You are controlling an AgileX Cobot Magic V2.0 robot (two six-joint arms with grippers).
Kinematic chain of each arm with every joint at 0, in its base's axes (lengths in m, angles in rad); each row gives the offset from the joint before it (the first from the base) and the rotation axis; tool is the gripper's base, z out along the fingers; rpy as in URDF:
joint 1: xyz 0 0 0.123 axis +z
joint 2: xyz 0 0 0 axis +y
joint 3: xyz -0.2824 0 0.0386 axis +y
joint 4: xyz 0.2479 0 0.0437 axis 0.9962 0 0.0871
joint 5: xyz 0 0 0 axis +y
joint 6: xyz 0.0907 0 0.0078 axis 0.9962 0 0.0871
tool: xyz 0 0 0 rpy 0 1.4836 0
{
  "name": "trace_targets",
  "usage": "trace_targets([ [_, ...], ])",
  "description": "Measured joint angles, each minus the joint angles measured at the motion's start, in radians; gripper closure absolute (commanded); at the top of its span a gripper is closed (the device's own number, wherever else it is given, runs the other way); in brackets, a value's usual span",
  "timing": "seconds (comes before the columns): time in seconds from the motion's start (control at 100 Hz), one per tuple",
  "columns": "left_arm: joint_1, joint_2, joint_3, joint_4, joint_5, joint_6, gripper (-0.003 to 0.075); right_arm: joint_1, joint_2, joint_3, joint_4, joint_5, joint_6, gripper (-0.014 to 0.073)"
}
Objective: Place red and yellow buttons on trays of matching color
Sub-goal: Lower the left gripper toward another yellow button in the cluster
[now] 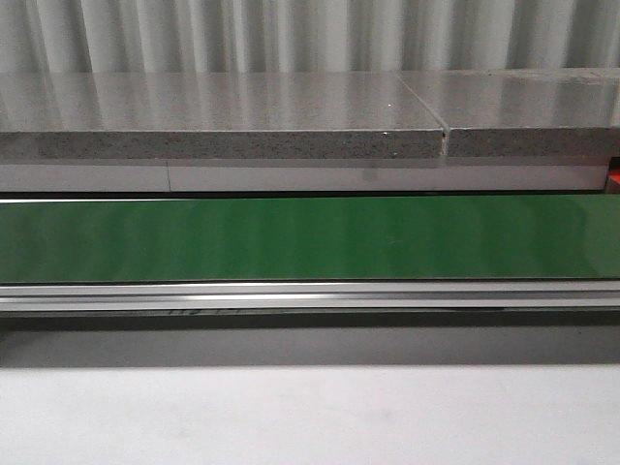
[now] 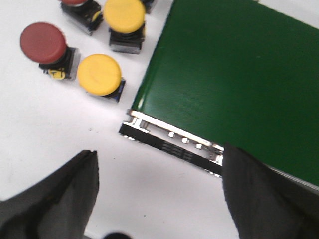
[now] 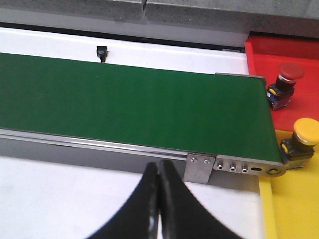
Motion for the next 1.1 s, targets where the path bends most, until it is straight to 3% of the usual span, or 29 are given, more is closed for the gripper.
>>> trace_targets([
  [0.28,0.129,0.168,-0.012,-0.03,0.002,0.01,0.0228,0.0,0.0,0.0,0.0,0.0,0.0,0.0662],
  [0.66,0.137,0.373,-0.176,-0.052,0.063,0.007,0.0228,0.0,0.0,0.0,0.0,0.0,0.0,0.0662],
  [1.1,0.137,0.527,-0.293,-0.067,0.098,-0.172,0.0228,0.0,0.0,0.0,0.0,0.0,0.0,0.0662],
])
